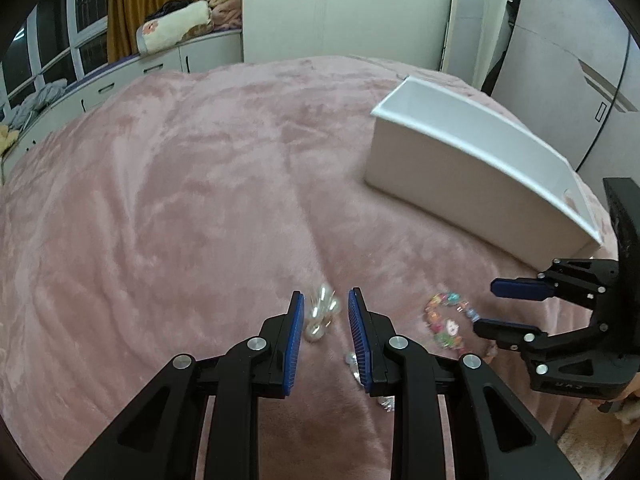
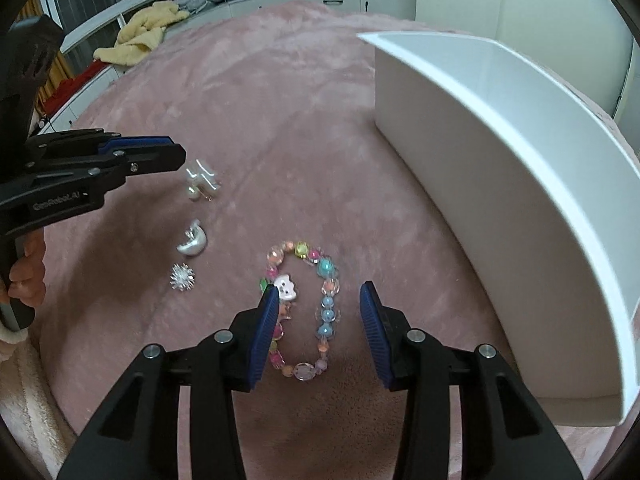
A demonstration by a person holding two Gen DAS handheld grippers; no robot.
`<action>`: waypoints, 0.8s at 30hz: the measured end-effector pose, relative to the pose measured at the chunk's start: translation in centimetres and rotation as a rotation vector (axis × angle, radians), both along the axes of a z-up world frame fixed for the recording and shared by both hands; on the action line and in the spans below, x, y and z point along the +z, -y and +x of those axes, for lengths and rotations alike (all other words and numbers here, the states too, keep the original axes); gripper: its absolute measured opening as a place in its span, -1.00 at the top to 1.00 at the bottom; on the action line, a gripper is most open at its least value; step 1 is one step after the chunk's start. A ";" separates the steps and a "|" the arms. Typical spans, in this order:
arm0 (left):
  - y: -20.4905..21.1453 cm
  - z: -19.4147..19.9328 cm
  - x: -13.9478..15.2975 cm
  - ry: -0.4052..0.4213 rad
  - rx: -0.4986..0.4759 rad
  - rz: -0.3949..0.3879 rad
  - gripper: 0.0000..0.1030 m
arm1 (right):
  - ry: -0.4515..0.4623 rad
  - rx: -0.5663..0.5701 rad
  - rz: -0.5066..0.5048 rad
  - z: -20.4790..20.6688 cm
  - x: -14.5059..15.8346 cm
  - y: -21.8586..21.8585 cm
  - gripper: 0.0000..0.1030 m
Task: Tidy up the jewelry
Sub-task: 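Lift the pearl earring with the left tool while the right tool lifts the colorful bracelet, then carry the pearl earring and colorful bracelet with both tools over the white box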
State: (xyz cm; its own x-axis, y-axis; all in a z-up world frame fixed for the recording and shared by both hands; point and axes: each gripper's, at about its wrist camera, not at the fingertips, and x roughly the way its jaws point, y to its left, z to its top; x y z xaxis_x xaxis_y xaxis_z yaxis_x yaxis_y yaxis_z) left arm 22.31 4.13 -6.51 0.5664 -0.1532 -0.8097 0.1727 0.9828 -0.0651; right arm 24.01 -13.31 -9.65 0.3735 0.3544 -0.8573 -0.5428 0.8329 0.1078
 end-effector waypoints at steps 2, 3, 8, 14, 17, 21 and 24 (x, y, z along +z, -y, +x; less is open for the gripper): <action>-0.1 0.1 -0.9 -0.016 0.002 0.008 0.46 | -0.002 0.001 -0.026 0.2 -0.6 -0.1 0.18; -0.2 0.2 -1.5 -0.026 0.004 0.016 0.46 | -0.006 0.001 -0.032 0.3 -0.8 -0.1 0.18; -0.2 0.3 -3.6 -0.070 0.007 0.040 0.41 | -0.027 0.013 -0.079 0.5 -2.2 -0.6 0.20; 0.4 0.8 -4.0 -0.069 -0.018 0.025 0.07 | -0.047 0.029 -0.097 0.5 -3.1 -1.1 0.38; 1.2 1.0 -4.5 -0.076 -0.059 0.042 0.11 | -0.057 0.042 -0.086 0.4 -3.2 -1.1 0.71; 1.7 1.3 -5.3 -0.099 -0.075 0.081 0.67 | -0.058 0.042 -0.067 0.2 -2.8 -0.9 0.78; 0.9 1.4 -5.1 -0.114 -0.066 0.028 0.69 | -0.070 0.035 -0.031 0.3 -2.3 -0.6 0.78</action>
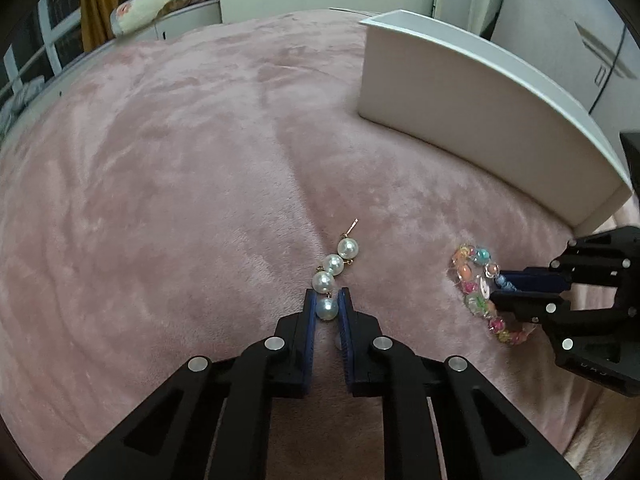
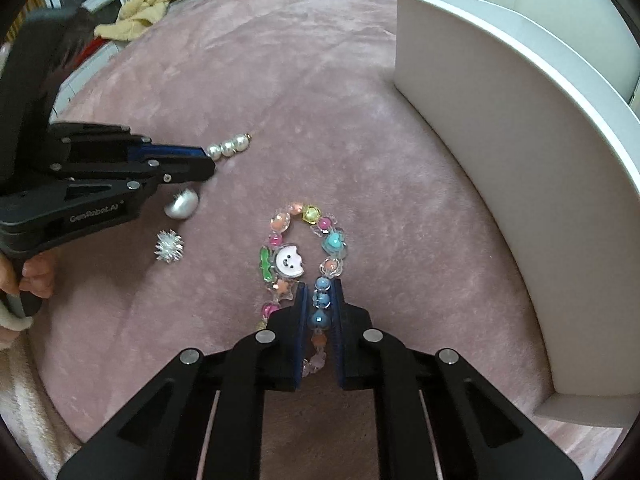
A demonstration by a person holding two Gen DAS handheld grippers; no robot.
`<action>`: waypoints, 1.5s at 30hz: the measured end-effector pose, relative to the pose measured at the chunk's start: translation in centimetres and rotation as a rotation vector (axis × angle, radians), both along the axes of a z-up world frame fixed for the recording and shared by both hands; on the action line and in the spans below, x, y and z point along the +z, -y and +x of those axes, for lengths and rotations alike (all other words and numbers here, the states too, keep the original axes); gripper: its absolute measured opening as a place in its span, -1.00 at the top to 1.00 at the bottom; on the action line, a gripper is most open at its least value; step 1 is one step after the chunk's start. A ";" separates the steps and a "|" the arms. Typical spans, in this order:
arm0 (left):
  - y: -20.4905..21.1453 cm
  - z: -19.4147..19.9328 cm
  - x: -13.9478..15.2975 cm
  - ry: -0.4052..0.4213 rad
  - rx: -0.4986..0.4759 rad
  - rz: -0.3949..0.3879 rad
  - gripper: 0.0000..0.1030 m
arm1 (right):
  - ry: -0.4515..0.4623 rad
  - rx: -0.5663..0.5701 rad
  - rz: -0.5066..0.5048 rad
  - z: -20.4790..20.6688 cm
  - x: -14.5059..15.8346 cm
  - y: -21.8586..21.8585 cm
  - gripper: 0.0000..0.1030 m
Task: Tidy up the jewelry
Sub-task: 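Carry the pearl earring and colorful bracelet with both tools over the white box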
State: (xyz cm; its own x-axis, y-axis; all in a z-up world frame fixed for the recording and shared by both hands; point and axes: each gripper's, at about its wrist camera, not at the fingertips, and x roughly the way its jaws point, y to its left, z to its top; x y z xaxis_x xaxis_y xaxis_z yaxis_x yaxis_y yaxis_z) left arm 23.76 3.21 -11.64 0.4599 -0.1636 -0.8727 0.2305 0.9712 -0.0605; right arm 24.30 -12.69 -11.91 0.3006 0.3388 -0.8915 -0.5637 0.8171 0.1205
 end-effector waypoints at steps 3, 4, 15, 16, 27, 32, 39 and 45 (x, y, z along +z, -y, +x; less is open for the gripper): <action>-0.2 -0.2 0.6 0.006 0.001 -0.015 0.69 | 0.015 0.002 0.030 -0.2 0.9 0.5 0.78; -0.2 -0.3 0.8 0.010 0.001 -0.021 0.69 | 0.019 0.002 0.040 -0.3 1.3 0.7 0.78; -0.1 -0.3 5.8 0.093 0.025 -0.069 0.69 | 0.111 -0.014 0.119 -1.1 6.4 1.4 0.78; 0.1 -0.3 6.4 0.103 0.022 -0.070 0.69 | 0.125 -0.017 0.123 -1.1 6.9 1.6 0.78; 2.4 0.6 11.4 0.180 -0.017 -0.078 0.69 | 0.256 -0.067 0.175 -0.9 13.4 4.3 0.78; 4.2 1.4 13.7 0.211 -0.045 -0.078 0.69 | 0.307 -0.101 0.183 -0.4 15.7 6.0 0.78; 7.0 3.6 16.3 0.242 -0.081 -0.081 0.69 | 0.366 -0.149 0.185 0.8 18.0 8.7 0.78; 10.0 5.9 17.2 0.246 -0.105 -0.082 0.69 | 0.389 -0.184 0.183 2.1 18.8 10.8 0.78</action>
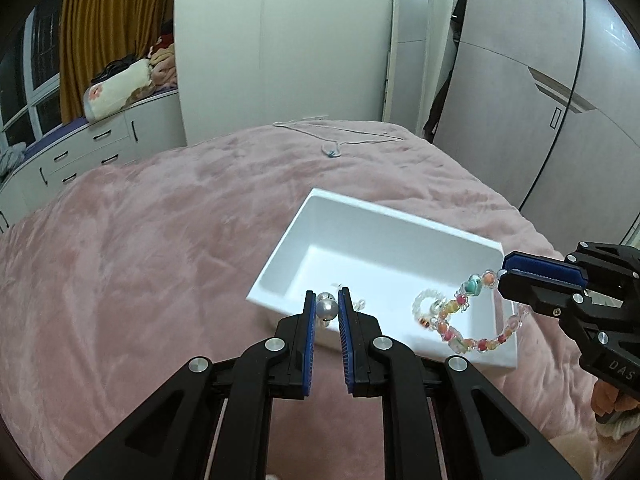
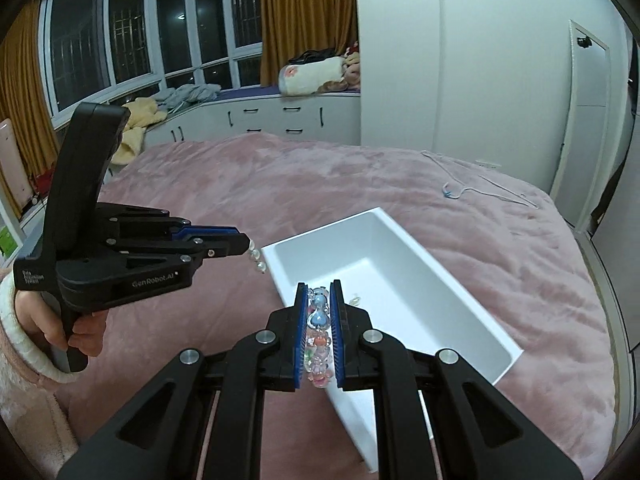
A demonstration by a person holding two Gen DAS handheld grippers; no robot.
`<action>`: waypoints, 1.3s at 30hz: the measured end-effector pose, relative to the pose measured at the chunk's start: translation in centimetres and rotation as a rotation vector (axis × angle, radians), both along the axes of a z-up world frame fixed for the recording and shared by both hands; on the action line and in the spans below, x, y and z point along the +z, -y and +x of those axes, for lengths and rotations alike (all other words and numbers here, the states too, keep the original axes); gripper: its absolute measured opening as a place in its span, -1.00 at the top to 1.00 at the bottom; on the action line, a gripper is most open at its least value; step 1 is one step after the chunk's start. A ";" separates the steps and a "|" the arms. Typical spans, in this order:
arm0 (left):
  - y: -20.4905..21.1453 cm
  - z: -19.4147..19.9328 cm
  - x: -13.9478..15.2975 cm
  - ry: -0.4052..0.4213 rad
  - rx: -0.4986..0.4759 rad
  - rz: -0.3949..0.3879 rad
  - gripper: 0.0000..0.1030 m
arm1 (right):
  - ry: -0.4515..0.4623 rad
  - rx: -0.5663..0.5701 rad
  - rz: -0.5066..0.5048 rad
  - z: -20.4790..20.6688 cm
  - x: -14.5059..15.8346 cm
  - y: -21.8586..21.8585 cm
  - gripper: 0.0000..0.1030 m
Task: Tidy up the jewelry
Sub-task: 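Carry the pearl earring and colorful bracelet with both tools over the white box, then open both tools to drop the earring and bracelet into the box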
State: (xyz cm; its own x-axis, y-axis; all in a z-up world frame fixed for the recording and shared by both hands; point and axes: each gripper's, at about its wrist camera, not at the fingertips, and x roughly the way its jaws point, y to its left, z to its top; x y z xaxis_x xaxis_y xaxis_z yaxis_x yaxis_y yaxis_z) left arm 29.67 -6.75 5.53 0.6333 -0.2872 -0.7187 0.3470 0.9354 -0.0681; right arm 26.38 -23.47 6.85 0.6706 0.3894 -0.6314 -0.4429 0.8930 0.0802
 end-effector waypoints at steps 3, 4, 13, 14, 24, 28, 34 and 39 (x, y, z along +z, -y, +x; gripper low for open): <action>1.3 0.8 -0.3 -0.004 -0.016 0.005 0.69 | 0.003 -0.019 -0.005 0.5 0.0 1.1 0.78; 1.6 1.0 -0.4 -0.005 -0.019 0.008 0.69 | -0.001 -0.023 -0.003 0.7 -0.1 1.3 0.78; 5.0 5.7 -3.6 -0.090 0.004 0.002 0.69 | -0.049 -0.093 -0.010 2.8 -2.7 4.3 0.78; 5.4 6.1 -3.9 -0.096 0.002 0.006 0.69 | -0.058 -0.097 -0.011 2.9 -3.1 4.6 0.78; 9.4 7.6 -6.9 -0.111 -0.056 0.076 0.69 | -0.140 -0.147 -0.015 4.6 -7.3 7.1 0.78; 10.3 7.9 -7.7 -0.121 -0.055 0.089 0.68 | -0.151 -0.150 -0.018 4.8 -8.0 7.4 0.78; 11.3 8.0 -8.1 -0.124 -0.068 0.106 0.64 | -0.163 -0.140 -0.020 4.9 -8.2 7.3 0.74; 11.7 7.5 -7.9 -0.112 -0.074 0.121 0.37 | -0.159 -0.135 -0.029 4.6 -8.0 7.1 0.67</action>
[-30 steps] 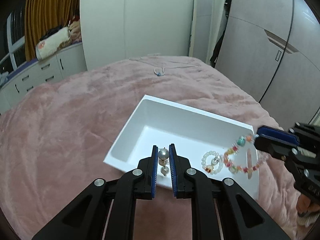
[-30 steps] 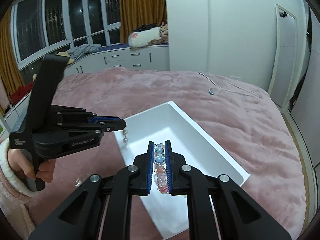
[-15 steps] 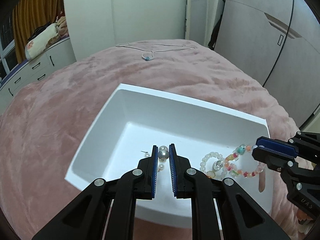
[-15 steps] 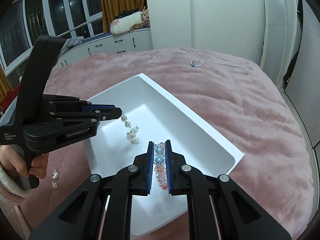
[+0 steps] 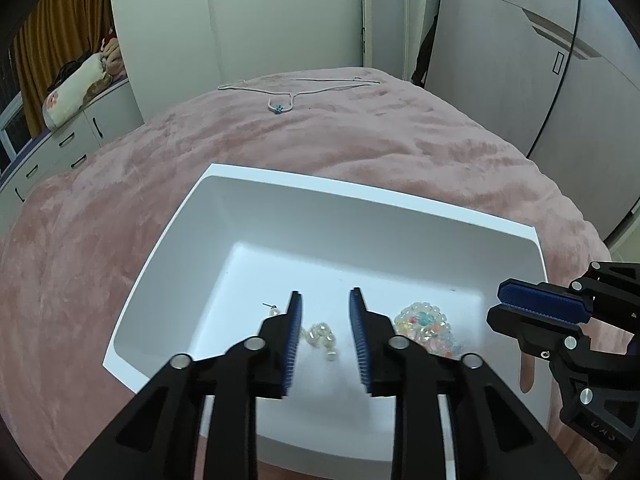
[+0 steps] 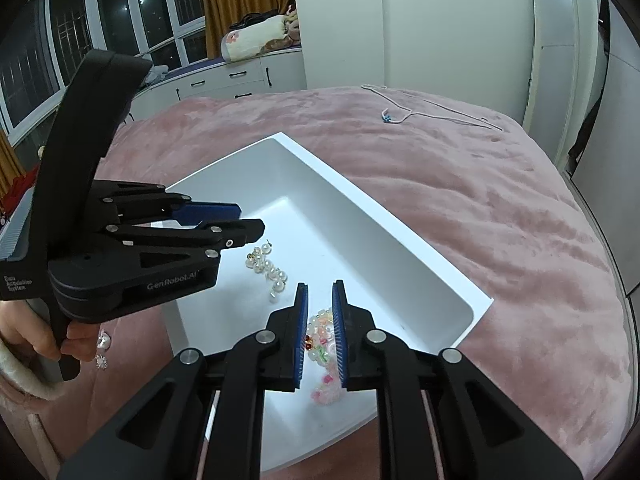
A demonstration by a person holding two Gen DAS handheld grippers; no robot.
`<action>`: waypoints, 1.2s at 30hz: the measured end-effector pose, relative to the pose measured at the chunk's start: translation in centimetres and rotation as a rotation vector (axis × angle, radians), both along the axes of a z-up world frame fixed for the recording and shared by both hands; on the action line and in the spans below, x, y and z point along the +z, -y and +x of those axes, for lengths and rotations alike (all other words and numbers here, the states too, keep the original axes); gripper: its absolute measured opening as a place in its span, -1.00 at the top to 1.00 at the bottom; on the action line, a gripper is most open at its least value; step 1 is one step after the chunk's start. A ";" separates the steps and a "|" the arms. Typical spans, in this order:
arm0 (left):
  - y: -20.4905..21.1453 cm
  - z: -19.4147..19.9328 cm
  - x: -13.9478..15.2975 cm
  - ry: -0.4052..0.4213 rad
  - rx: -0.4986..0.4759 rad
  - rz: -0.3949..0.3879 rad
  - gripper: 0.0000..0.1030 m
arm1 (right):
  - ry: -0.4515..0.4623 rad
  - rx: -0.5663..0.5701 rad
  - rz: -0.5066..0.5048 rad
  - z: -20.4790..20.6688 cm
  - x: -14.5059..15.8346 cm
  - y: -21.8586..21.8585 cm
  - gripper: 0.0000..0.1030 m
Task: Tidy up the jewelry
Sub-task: 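Open both tools to drop the earring and bracelet into the box, then move both open tools from the box back to the silver pendant and starburst brooch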
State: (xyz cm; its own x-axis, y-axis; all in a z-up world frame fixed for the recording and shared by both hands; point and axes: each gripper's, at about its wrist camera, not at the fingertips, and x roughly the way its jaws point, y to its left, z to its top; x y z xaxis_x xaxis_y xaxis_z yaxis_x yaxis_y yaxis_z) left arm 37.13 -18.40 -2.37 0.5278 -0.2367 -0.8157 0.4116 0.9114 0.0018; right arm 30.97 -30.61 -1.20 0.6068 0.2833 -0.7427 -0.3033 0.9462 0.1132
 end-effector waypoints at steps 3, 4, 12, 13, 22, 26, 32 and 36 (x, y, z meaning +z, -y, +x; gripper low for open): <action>-0.3 -0.4 0.5 0.013 0.002 -0.007 0.23 | 0.010 -0.001 -0.010 -0.3 0.4 -0.1 0.28; -0.4 -0.6 0.8 0.017 0.004 -0.008 0.15 | 0.017 -0.002 -0.013 -0.4 0.5 -0.1 0.16; -3.1 -2.8 3.2 0.058 0.008 -0.017 -0.07 | 0.056 0.012 -0.023 -1.3 2.5 -1.0 -0.09; -3.7 -3.1 3.5 0.061 0.016 -0.016 -0.12 | 0.069 0.013 -0.023 -1.6 2.9 -1.2 -0.21; -8.8 -6.2 6.9 0.129 0.069 -0.005 -0.48 | 0.125 0.060 -0.033 -3.1 5.3 -4.3 -0.55; -11.0 -7.7 8.5 0.149 0.099 -0.032 -0.62 | 0.165 0.087 -0.040 -4.2 6.3 -5.7 -0.70; -14.3 -10.8 10.1 0.211 0.141 -0.003 -0.81 | 0.191 0.122 -0.022 -5.1 7.2 -7.7 -0.90; -17.0 -12.5 10.0 0.230 0.174 0.030 -0.82 | 0.181 0.154 -0.021 -5.2 6.9 -9.6 -0.90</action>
